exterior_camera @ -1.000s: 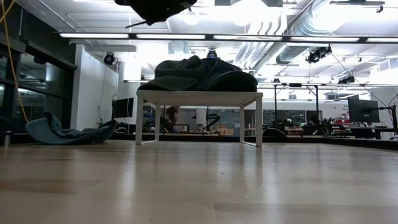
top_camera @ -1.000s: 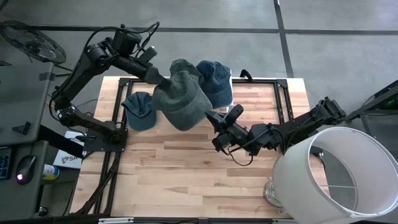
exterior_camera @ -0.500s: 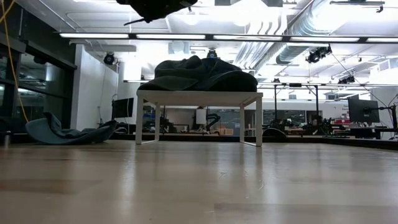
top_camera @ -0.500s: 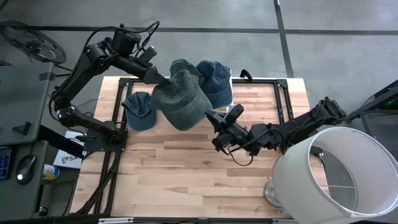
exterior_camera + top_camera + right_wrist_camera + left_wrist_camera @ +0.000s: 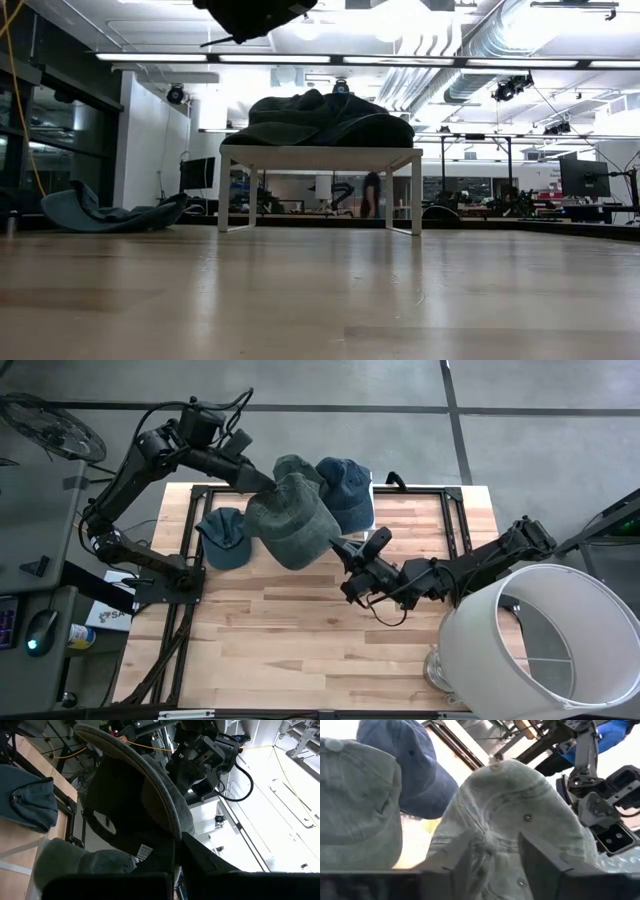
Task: Pick & Place hat
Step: Put the gray cap on the shelf
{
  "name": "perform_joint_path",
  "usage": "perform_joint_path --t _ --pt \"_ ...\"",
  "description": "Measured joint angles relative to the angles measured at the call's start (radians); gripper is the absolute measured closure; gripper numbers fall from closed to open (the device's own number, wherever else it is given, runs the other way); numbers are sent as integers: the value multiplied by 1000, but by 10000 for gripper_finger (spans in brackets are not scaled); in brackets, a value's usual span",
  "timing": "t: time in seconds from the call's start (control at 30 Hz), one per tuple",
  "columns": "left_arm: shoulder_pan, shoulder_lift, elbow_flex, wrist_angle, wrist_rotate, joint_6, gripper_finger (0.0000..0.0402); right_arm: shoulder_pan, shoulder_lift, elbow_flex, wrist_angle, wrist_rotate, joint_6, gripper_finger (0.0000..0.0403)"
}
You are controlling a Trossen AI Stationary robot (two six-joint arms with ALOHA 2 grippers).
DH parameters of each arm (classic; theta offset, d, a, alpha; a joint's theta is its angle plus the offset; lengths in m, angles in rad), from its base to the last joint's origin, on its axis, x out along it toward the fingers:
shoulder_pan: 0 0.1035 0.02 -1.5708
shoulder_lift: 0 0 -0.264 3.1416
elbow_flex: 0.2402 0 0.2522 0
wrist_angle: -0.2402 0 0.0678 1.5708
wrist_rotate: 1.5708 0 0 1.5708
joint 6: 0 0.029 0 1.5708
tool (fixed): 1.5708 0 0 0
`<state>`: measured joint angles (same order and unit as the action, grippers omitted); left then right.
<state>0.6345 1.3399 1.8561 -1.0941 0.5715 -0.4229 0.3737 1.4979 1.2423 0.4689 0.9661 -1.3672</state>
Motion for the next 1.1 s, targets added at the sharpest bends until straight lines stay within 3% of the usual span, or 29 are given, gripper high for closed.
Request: perform_joint_path --t 0.13,0.27,0.6,0.8,1.1 --pt "0 4 0 -13 -45 0 186 0 0 0 9 0 -4 399" --pt "0 11 0 -26 -62 -1 149 0 0 0 26 -7 -26 399" --pt "0 28 1 -34 18 -54 142 -3 0 0 29 -8 -25 399" --pt "0 29 1 -31 29 -57 191 -3 0 0 29 -8 -22 399" --pt "0 29 1 -31 33 -56 323 -3 0 0 29 -5 -21 399"
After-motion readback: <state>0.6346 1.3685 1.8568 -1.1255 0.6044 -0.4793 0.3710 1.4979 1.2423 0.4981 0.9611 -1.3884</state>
